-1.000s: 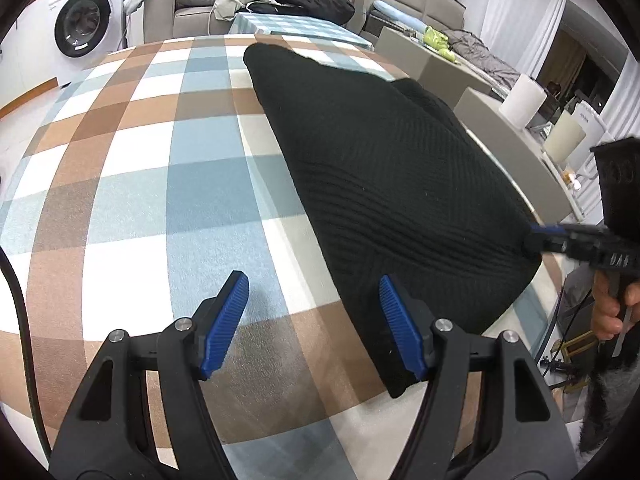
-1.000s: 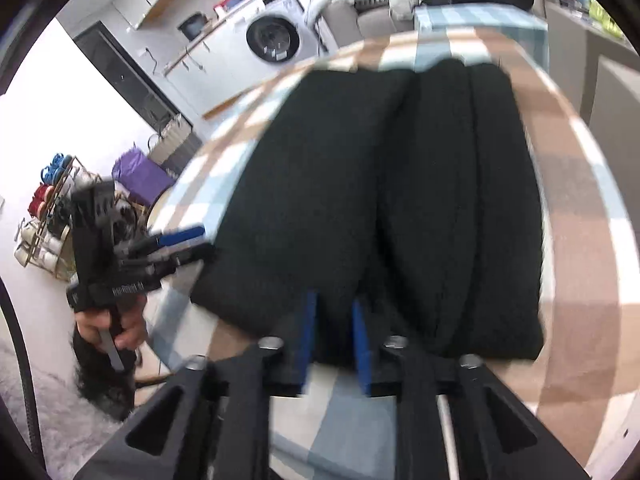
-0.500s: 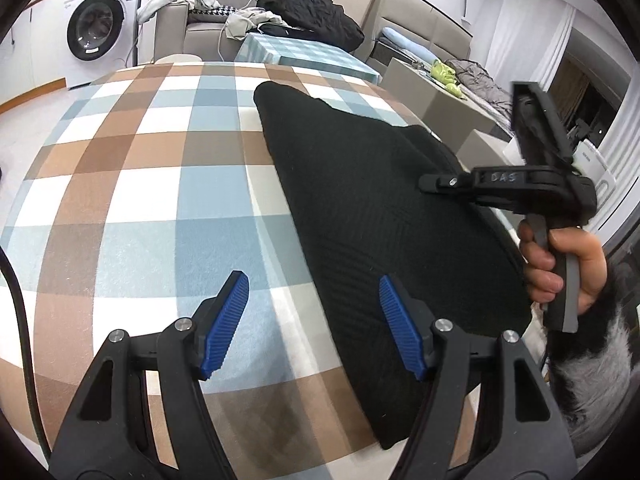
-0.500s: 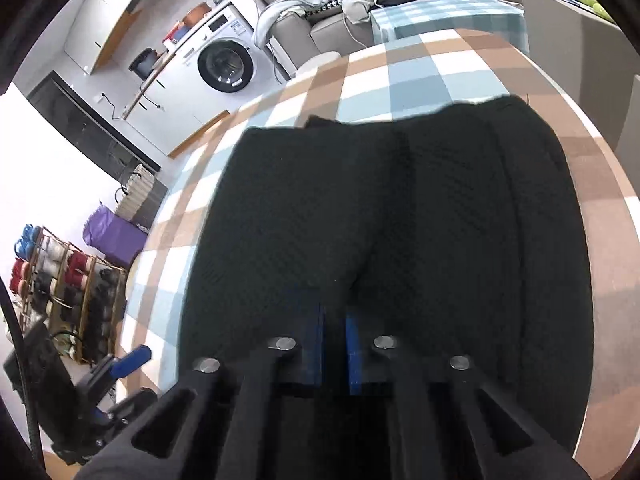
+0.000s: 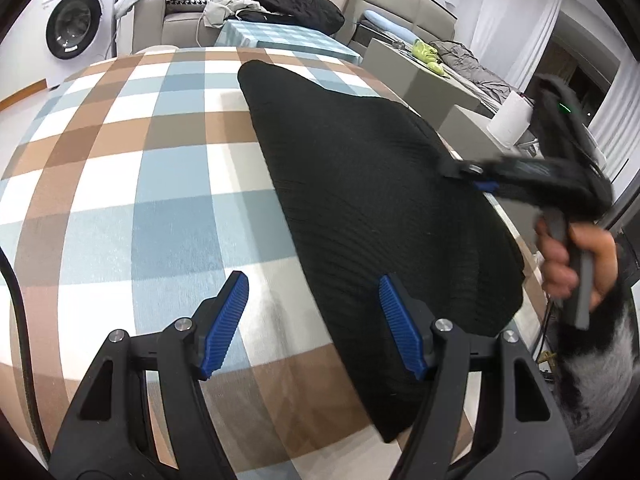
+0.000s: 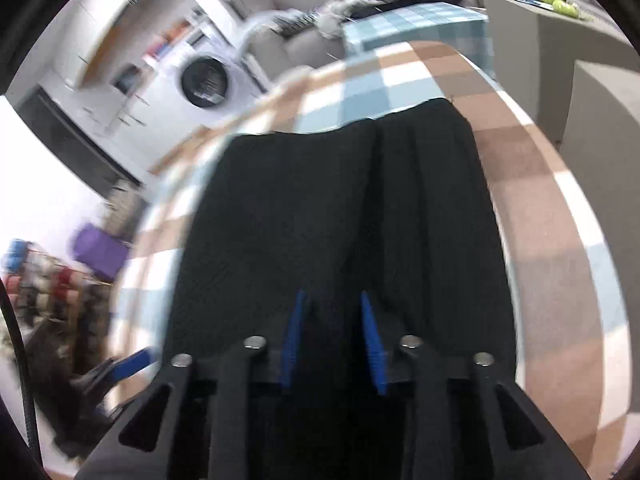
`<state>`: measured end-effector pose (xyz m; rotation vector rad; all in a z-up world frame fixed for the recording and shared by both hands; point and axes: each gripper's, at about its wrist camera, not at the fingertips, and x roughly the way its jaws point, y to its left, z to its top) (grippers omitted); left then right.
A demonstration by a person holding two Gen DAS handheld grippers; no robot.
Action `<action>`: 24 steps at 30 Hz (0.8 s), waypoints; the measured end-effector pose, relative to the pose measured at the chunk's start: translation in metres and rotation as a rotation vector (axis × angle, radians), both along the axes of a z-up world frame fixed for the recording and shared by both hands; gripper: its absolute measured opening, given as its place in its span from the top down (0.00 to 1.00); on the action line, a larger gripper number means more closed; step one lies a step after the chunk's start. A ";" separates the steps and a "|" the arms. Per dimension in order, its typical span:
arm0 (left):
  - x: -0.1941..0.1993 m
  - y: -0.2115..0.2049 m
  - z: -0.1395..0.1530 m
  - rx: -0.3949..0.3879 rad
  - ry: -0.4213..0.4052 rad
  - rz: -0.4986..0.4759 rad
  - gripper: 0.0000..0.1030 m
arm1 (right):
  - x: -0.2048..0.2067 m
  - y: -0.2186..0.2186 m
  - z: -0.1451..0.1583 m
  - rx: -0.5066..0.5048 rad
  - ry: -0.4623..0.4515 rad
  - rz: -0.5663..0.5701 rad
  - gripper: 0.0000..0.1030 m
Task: Fold small clothes
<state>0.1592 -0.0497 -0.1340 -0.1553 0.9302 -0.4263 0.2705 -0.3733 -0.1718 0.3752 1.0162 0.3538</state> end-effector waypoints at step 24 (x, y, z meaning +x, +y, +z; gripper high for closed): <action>-0.021 -0.001 -0.018 0.065 0.043 -0.023 0.36 | -0.126 0.009 0.005 -0.165 -0.033 0.241 0.93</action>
